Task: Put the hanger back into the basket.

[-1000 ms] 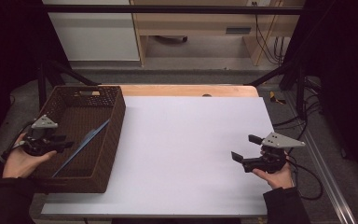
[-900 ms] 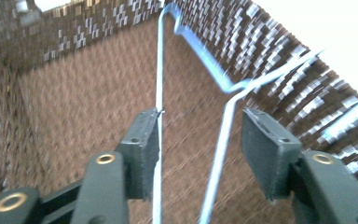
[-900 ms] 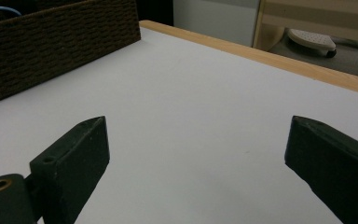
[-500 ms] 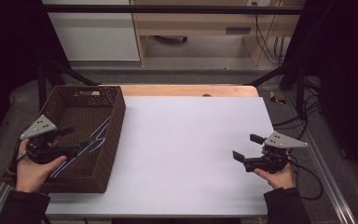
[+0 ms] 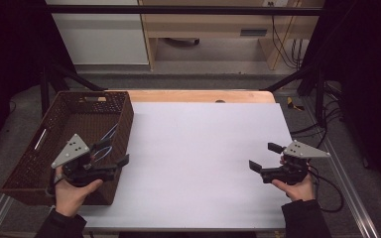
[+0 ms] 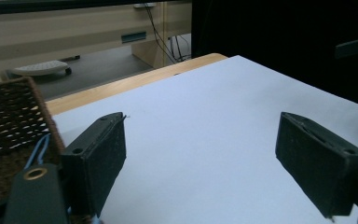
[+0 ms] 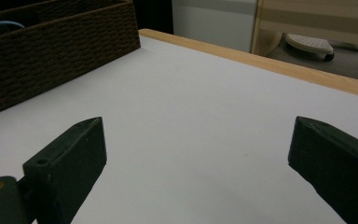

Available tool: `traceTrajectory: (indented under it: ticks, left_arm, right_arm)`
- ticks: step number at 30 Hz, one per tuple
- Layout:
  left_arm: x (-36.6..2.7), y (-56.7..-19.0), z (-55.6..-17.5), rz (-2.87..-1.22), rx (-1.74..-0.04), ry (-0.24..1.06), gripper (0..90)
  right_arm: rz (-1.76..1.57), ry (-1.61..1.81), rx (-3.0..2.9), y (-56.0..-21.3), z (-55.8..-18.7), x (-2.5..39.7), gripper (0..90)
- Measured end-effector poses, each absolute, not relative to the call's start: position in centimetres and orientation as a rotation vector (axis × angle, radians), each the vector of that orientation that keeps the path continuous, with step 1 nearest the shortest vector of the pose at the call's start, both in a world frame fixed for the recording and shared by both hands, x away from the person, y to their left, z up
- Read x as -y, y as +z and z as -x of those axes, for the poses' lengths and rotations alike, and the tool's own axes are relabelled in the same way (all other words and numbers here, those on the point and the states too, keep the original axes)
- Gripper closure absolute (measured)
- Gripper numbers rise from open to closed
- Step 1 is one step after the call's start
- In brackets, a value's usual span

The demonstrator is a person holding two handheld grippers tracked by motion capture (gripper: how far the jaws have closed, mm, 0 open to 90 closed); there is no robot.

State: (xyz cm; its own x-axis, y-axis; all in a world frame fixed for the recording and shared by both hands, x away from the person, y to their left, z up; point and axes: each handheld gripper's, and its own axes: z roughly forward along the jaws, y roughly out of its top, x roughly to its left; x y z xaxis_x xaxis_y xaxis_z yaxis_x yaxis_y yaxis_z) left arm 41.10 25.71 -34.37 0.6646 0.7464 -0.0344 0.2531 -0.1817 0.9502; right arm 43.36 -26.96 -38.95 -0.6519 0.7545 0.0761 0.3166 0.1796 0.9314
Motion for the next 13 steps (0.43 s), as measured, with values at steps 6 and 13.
traceTrajectory:
  ticks: [6, 13]
  left_arm:
    - [-24.1, -35.7, -41.0, -1.775, -0.778, 0.523, 16.0]
    - [-23.5, -37.1, -41.0, -1.8, -0.766, 0.48, 15.9]
  right_arm:
    - [-1.019, 1.481, -2.051, -39.0, -43.3, 27.2, 4.2]
    - [-1.018, 1.487, -2.042, -39.1, -43.1, 27.3, 3.9]
